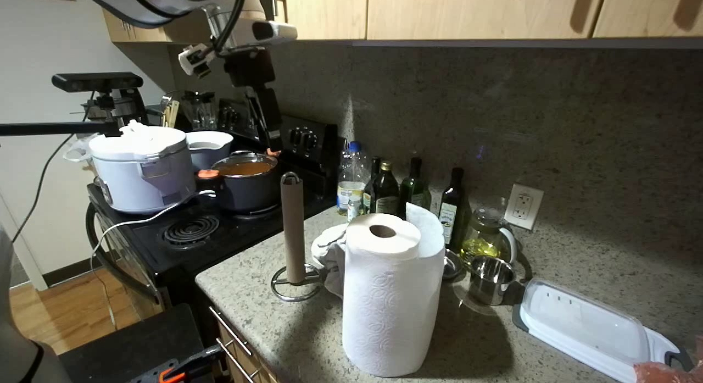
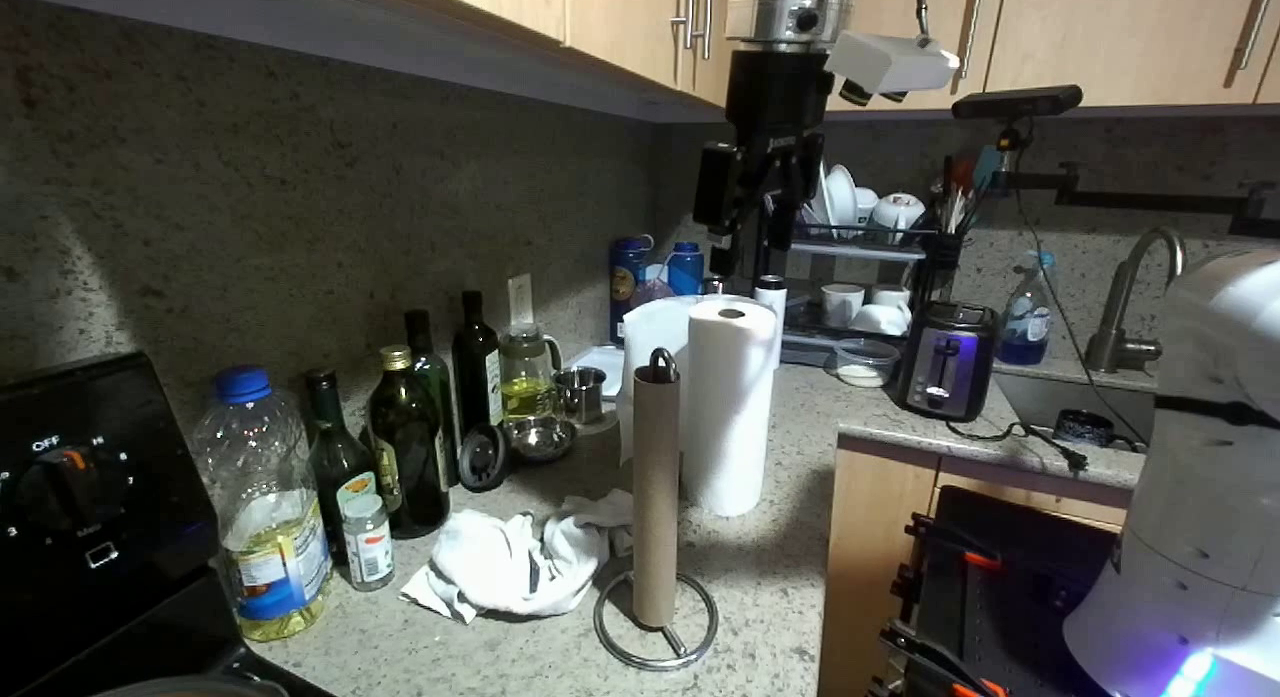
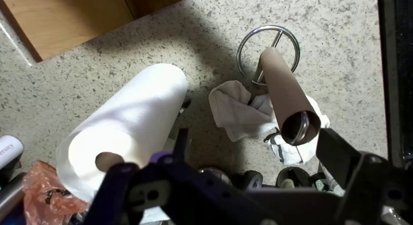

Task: Remove the empty paper roll off of the holder then put the empty paper roll on the holder

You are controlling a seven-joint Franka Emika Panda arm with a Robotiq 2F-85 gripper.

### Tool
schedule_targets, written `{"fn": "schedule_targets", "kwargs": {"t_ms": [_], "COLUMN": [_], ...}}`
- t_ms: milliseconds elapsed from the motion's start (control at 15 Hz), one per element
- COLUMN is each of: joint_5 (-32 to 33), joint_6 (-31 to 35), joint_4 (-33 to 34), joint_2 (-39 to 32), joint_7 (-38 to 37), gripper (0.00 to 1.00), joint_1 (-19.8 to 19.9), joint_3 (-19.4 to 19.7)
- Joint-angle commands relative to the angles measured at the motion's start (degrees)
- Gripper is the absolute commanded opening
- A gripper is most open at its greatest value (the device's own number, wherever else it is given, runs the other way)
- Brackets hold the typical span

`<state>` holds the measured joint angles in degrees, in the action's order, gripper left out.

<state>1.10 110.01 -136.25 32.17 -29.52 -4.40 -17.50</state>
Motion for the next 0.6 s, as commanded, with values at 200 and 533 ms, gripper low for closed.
{"fn": "schedule_targets", "kwargs": {"t_ms": [200,533], "joint_5": [-1.25,-1.41], "joint_6": [5.92,8.23], "joint_4": [1.21,3.85], "joint_2": [-6.22,-11.92], "joint_7": [1.84,4.67], "gripper": [1.0,1.0], "joint_1": [-2.31,-2.36], "joint_3": [0.46,2.05]}}
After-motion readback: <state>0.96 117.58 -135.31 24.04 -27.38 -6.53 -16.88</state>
